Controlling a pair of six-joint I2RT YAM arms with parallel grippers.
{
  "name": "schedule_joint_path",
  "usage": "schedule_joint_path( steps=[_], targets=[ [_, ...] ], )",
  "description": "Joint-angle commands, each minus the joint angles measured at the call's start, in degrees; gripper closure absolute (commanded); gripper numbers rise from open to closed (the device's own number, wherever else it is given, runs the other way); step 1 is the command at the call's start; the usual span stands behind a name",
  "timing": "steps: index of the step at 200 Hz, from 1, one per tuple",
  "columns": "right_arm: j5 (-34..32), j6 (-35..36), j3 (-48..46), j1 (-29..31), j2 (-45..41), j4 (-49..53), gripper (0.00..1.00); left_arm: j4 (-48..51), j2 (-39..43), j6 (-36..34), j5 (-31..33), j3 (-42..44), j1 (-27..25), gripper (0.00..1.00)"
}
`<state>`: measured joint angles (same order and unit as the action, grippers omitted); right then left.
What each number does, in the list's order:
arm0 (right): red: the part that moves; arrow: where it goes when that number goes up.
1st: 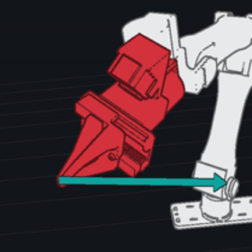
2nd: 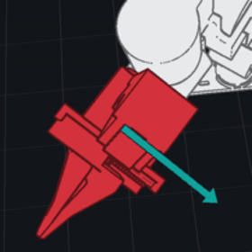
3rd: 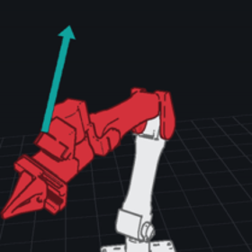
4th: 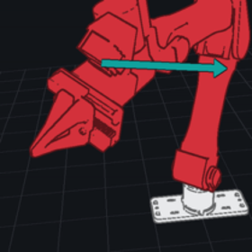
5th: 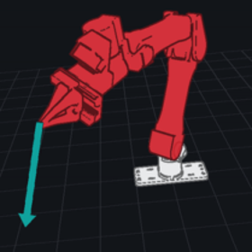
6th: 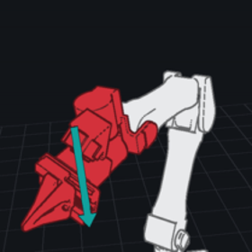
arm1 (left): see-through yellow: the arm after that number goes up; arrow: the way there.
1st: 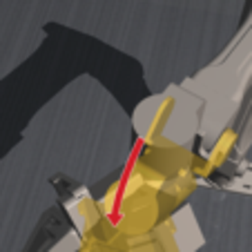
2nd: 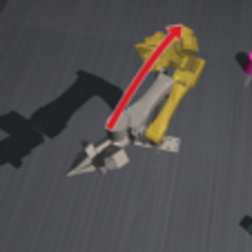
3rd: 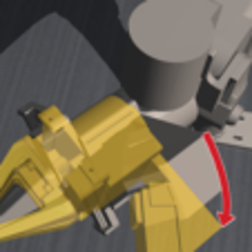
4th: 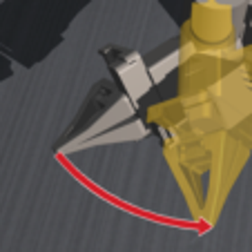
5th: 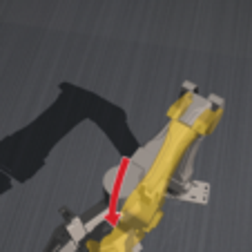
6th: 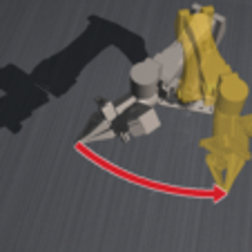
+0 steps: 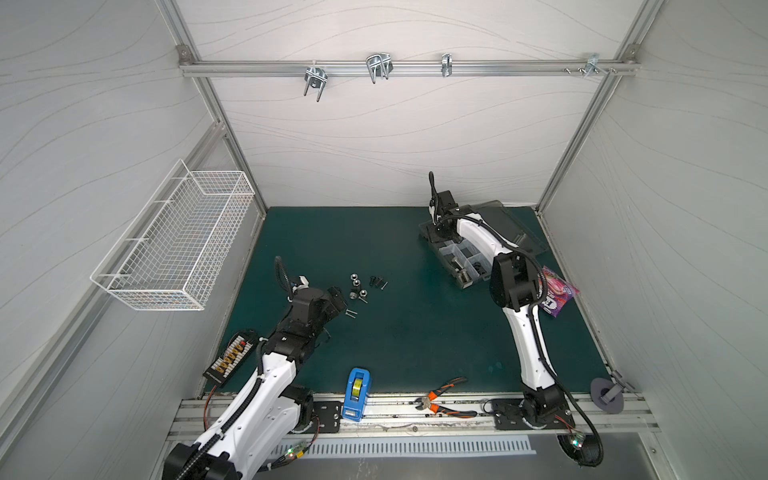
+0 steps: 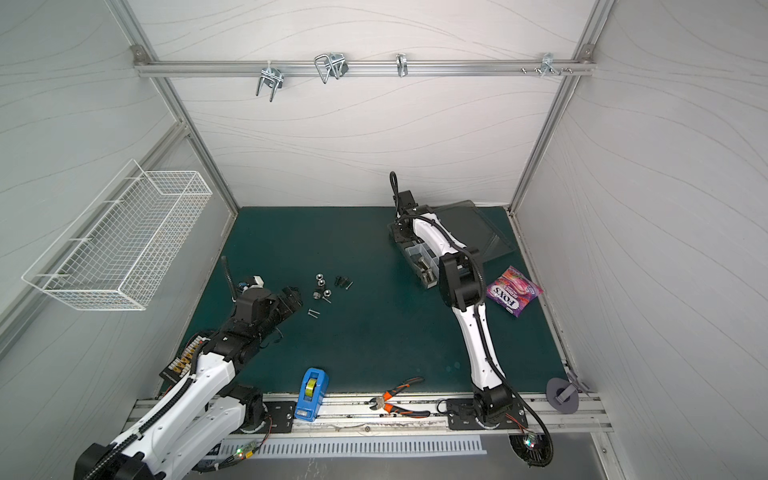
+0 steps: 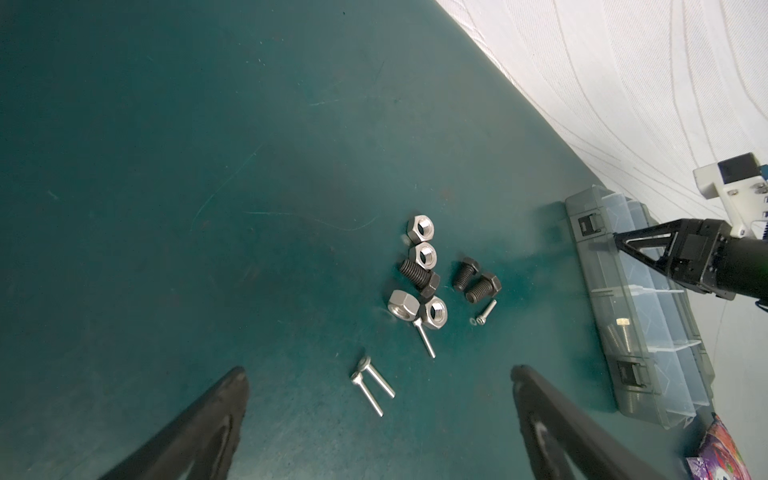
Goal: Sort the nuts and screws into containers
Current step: 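Open the right gripper to drop the bolt into a compartment, then move the right gripper back over the pile toward another black bolt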
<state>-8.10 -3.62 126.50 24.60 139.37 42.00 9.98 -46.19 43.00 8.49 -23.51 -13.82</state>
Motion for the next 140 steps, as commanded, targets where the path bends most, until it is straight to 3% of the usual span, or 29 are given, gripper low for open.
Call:
schedule_joint_path(
  steps=[1, 81, 140],
  targets=[
    [-0.60, 1.06, 1.14, -0.07, 0.48, 0.80, 0.53, -1.64, -0.62, -0.77, -0.74, -2.96, -0.06, 0.00],
    [-1.82, -0.04, -3.37, 0.62, -8.64, 1.87, 0.50, -0.58, -1.14, -0.68, -0.62, -3.83, -0.06, 0.00],
    [-3.75, -1.09, -11.69, 6.43, -18.16, 1.27, 0.45, -0.05, -0.85, -0.12, 0.10, -3.43, -0.06, 0.00]
  ],
)
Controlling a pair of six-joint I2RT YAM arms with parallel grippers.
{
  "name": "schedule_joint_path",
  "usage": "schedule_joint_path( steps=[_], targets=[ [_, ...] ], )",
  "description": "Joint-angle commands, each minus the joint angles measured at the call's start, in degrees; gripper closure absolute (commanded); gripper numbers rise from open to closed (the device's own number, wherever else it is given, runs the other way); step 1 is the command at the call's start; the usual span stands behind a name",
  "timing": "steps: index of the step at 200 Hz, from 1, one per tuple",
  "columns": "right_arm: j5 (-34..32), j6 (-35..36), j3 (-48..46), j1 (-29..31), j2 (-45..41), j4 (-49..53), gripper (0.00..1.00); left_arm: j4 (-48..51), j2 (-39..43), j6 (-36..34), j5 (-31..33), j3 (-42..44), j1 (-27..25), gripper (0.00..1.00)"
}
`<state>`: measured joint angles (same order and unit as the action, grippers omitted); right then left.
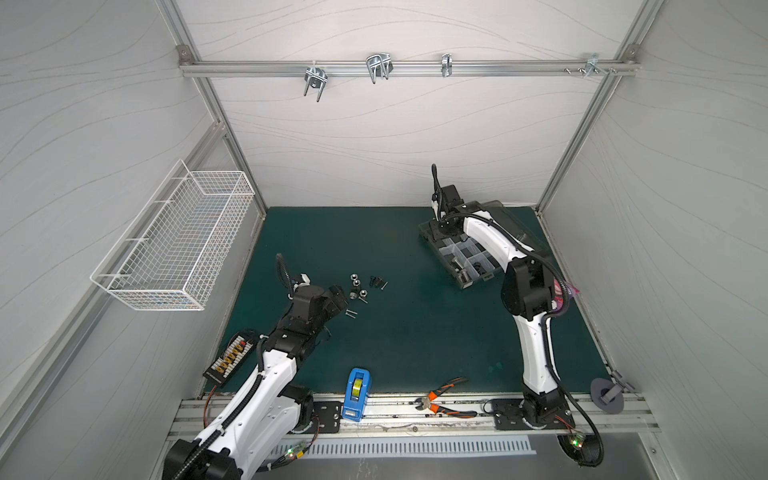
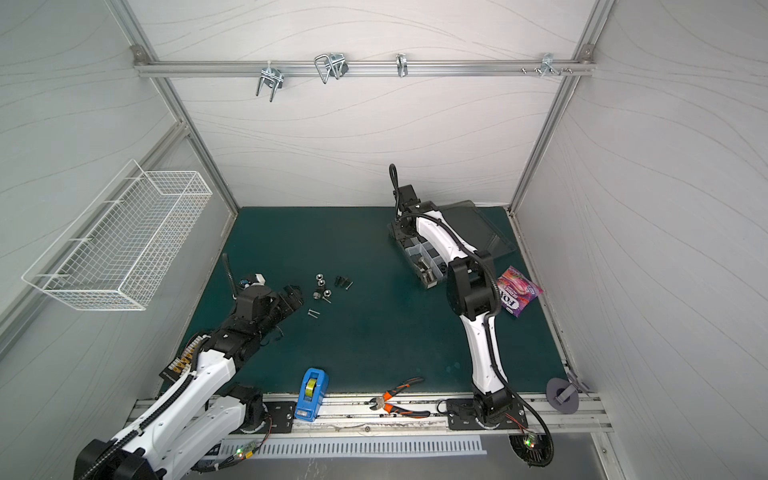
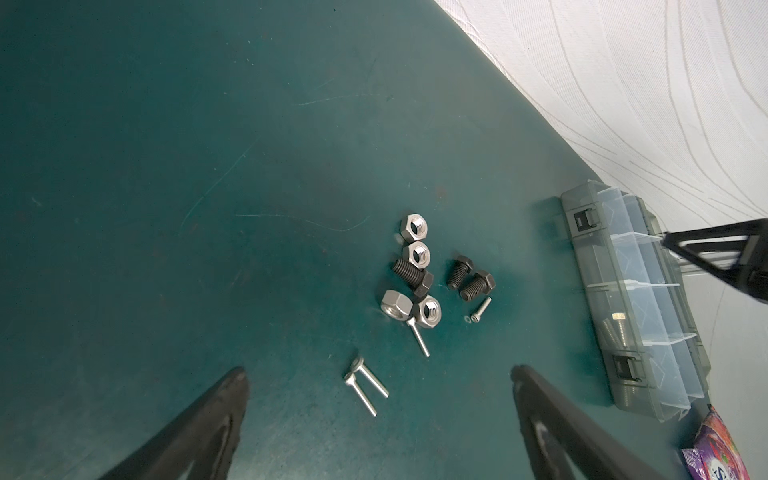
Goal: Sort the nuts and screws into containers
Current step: 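Move the right gripper back over the pile toward another black bolt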
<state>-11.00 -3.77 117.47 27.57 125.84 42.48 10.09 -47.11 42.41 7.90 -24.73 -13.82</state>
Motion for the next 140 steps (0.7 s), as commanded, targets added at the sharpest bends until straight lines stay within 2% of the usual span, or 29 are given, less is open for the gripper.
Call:
schedule_joint_path(
  steps=[1, 46, 107, 140],
  targets=[
    [-0.85, -0.96, -2.94, 3.59, -4.72, 0.73, 0.45, -0.11, 0.08, 0.47, 0.70, -2.19, -0.06, 0.00],
    [1.64, -1.12, -8.66, 11.55, -7.43, -1.45, 0.37, -0.05, 0.91, 1.40, 1.02, -1.55, -0.06, 0.01],
    [6.46, 3.32, -10.86, 18.84, -3.99, -3.97, 0.21, 1.06, 3.75, 1.72, 2.05, -0.24, -0.06, 0.00],
    [7.71, 5.88, -11.14, 20.84, -1.26, -5.29, 0.07, 1.52, 4.75, 1.98, 2.25, 0.29, -0.06, 0.00]
  ],
)
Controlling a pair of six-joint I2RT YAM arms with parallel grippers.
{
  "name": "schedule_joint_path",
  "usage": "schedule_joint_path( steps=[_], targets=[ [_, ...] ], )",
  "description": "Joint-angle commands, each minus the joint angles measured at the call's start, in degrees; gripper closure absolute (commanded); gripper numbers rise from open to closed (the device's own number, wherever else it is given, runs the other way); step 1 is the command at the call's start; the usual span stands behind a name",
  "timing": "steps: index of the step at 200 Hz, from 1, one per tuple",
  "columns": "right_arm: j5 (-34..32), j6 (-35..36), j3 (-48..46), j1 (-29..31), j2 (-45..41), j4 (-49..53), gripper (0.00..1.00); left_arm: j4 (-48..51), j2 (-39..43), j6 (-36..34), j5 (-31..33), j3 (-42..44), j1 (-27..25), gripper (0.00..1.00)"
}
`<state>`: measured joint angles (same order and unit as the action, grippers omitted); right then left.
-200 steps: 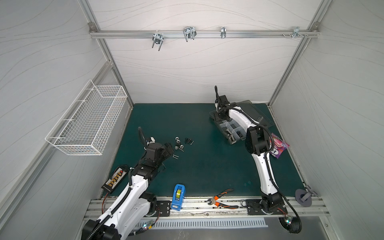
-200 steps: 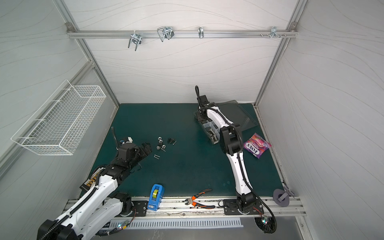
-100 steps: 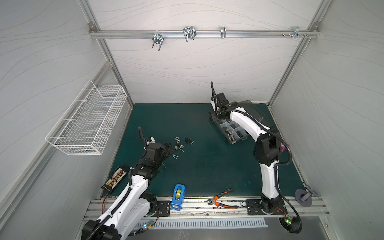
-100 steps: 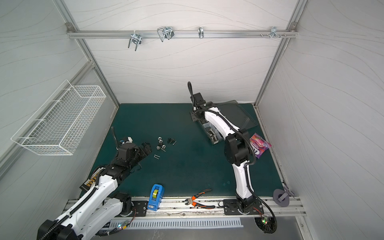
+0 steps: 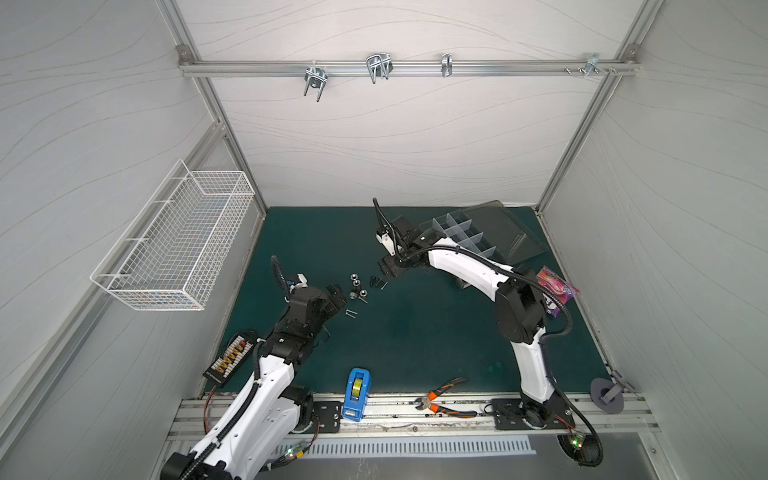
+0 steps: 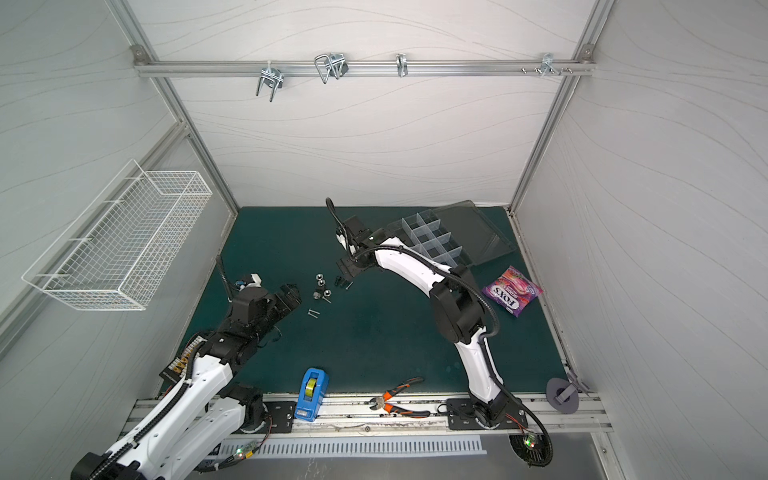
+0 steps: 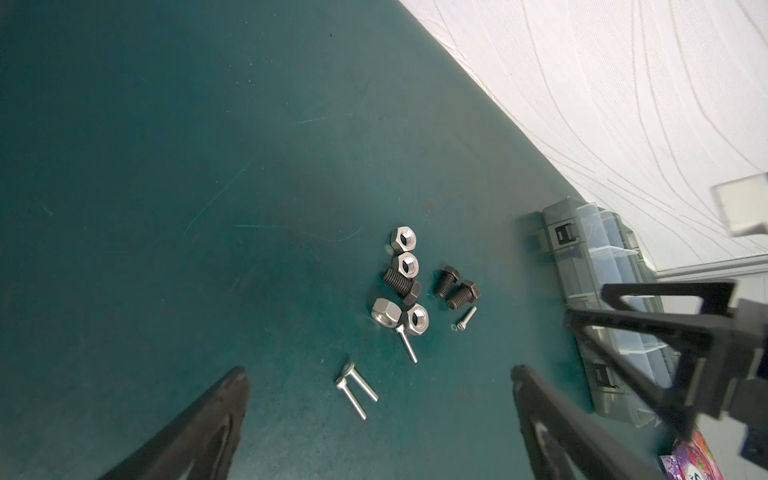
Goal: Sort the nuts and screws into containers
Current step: 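Move the right gripper back over the pile toward another black bolt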
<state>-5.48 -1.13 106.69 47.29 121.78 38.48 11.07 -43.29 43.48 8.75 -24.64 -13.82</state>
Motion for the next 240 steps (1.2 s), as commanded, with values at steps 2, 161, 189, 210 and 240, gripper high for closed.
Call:
schedule_joint_path(
  steps=[2, 161, 189, 210, 240],
  targets=[
    [2.37, 3.35, -0.42, 1.20, 2.99, -1.37, 0.06, 0.58, 0.99, 0.95, 1.39, 0.27, -0.06, 0.00],
    [2.27, 8.92, 10.09, 2.45, 16.69, 1.74, 0.13, 0.60, -0.30, 0.74, 1.66, 0.10, -0.06, 0.00],
    [2.15, 9.13, 11.40, 2.44, 17.97, 2.35, 0.19, 0.68, -0.31, 0.72, 1.67, 0.12, -0.06, 0.00],
    [2.39, 9.37, 12.03, 2.52, 18.56, 2.82, 0.23, 0.57, -0.31, 0.77, 1.66, 0.07, -0.11, 0.00],
    [2.77, 9.64, 12.13, 2.73, 18.76, 3.18, 0.30, 0.61, -0.40, 0.75, 1.66, 0.06, -0.06, 0.00]
  ],
)
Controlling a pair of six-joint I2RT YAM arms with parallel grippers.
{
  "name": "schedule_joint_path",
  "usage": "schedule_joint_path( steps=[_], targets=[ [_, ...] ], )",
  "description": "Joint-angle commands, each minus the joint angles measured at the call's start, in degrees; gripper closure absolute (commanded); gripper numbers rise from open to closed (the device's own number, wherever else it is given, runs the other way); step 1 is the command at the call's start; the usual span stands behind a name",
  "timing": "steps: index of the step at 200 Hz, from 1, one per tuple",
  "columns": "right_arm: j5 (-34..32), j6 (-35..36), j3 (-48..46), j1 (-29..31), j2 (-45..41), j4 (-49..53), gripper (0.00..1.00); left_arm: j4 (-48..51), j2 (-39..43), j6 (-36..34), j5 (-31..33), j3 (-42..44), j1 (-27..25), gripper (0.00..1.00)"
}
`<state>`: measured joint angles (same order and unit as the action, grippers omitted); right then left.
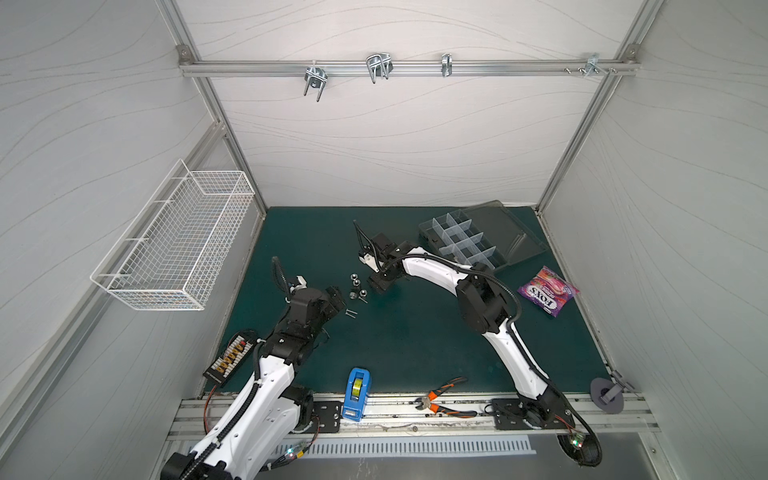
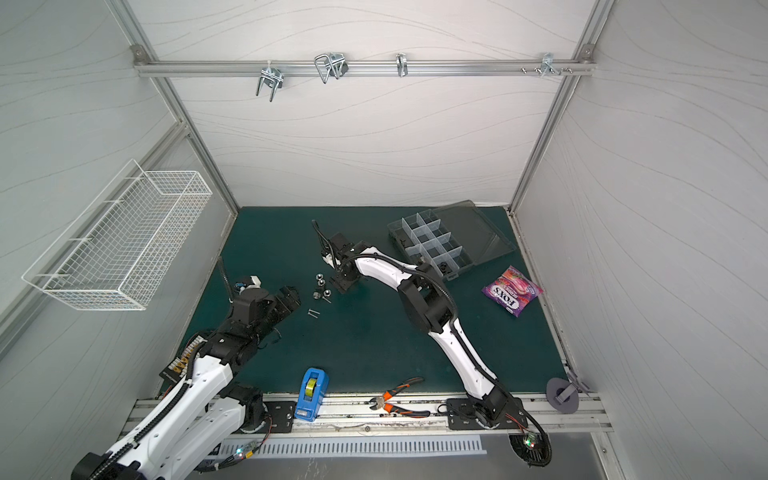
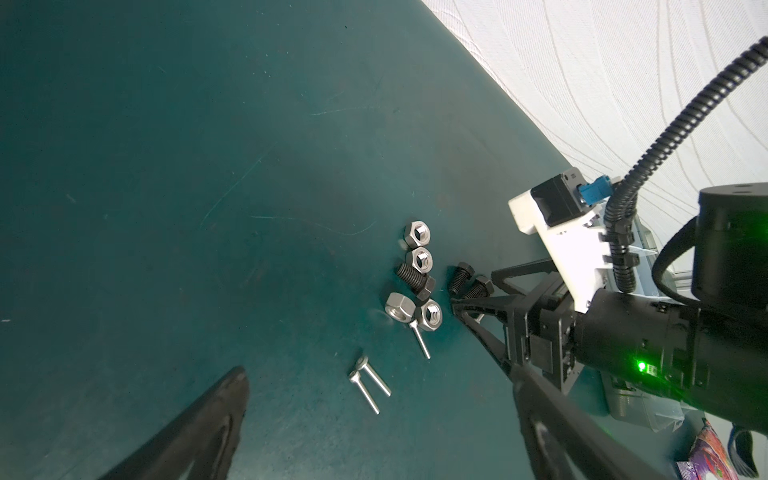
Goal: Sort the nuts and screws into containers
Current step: 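Move the right gripper back over the pile toward another black bolt, then lower the right gripper and close it on a black hex bolt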
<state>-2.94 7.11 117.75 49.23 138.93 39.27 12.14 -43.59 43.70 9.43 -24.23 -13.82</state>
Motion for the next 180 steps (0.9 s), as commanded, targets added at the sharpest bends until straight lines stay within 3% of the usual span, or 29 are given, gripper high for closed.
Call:
schedule_joint_path(
  steps=[1, 33, 127, 180],
  targets=[
    [0.31, 1.36, 1.07, 0.78, 1.65, 2.39, 0.30, -0.46, -0.09, 0.52, 0.96, -0.37, -0.06, 0.00],
    [0.24, 1.72, 1.00, 1.07, 2.13, 2.81, 0.42, -0.50, -0.09, 0.57, 0.97, -0.38, -0.06, 0.00],
    [-0.56, 1.90, 0.08, 1.58, 1.30, 3.45, 0.55, -0.70, 0.00, 0.70, 0.90, -0.23, -0.06, 0.00],
    [-1.12, 1.77, -0.46, 1.58, 0.72, 3.27, 0.70, -1.01, -0.32, 0.80, 0.50, -0.29, -0.06, 0.00]
  ],
)
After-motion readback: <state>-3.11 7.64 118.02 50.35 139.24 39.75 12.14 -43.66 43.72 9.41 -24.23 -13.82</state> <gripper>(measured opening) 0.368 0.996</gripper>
